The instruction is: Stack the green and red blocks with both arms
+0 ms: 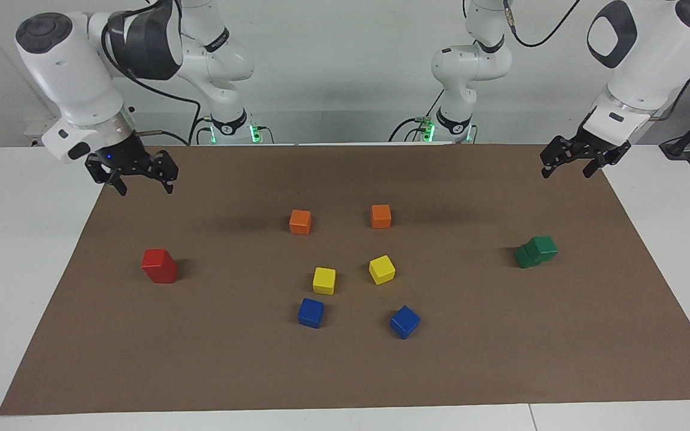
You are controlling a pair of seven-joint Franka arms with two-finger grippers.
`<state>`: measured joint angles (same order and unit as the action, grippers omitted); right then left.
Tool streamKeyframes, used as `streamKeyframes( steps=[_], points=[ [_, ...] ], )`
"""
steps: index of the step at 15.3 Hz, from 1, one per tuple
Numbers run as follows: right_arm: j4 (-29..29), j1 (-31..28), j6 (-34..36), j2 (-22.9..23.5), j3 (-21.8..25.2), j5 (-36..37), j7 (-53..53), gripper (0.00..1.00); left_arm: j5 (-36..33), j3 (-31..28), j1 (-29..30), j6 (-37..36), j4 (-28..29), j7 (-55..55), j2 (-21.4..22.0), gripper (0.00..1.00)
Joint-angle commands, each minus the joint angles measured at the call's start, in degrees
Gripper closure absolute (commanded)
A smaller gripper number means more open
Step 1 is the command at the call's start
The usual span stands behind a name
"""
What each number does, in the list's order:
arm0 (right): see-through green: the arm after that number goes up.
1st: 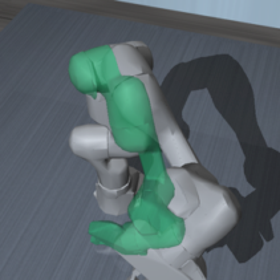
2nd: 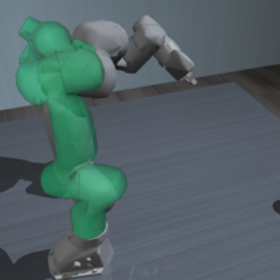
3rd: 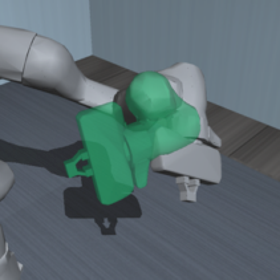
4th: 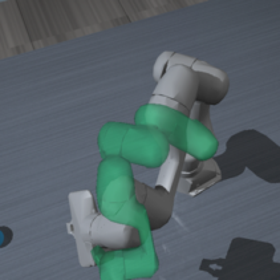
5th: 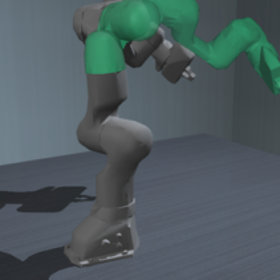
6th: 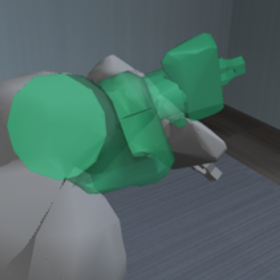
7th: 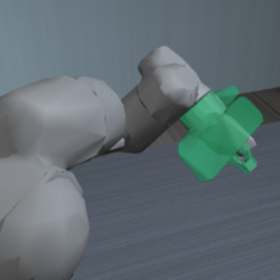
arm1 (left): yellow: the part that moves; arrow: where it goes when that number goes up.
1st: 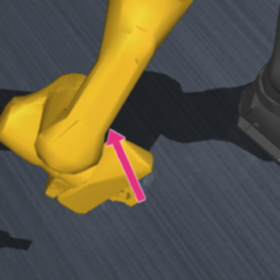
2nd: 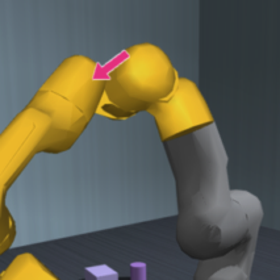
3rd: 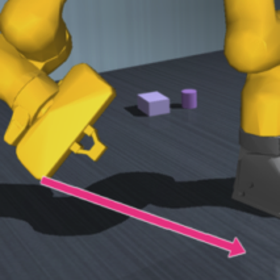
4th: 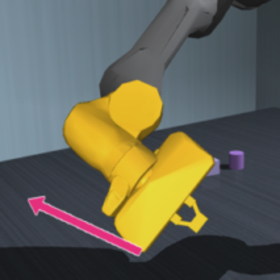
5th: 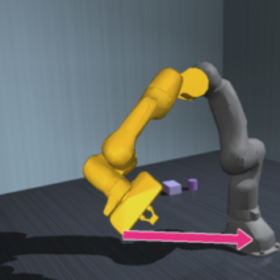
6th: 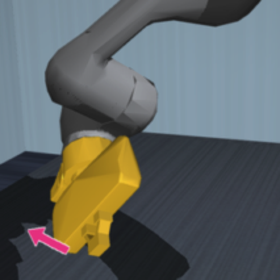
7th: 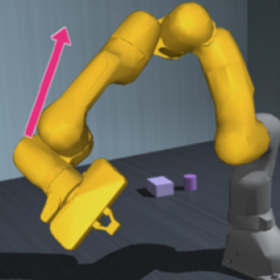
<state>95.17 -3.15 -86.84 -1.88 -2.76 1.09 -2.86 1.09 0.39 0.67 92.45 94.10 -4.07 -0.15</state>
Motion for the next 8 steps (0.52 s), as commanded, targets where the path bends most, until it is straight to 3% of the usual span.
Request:
streamKeyframes(
  steps=[1, 4, 8],
  points=[
    [-1.30, 0.16, 3.51, 0.30, -0.14, -0.65, 1.98, 0.00, -0.65, 0.58, 0.65, -1.21, 0.30, 0.81, 0.59, 0.00],
    [-1.30, 2.17, 3.17, 0.04, 0.21, 2.85, 1.98, 0.00, 0.31, 0.58, 0.65, -2.71, 0.29, 0.81, 0.68, 0.00],
    [-1.30, 1.66, -2.53, 0.30, 0.30, 3.22, 2.77, 0.00, 0.32, 0.58, 0.48, -2.71, 0.82, 0.73, 0.94, 0.00]
  ],
)
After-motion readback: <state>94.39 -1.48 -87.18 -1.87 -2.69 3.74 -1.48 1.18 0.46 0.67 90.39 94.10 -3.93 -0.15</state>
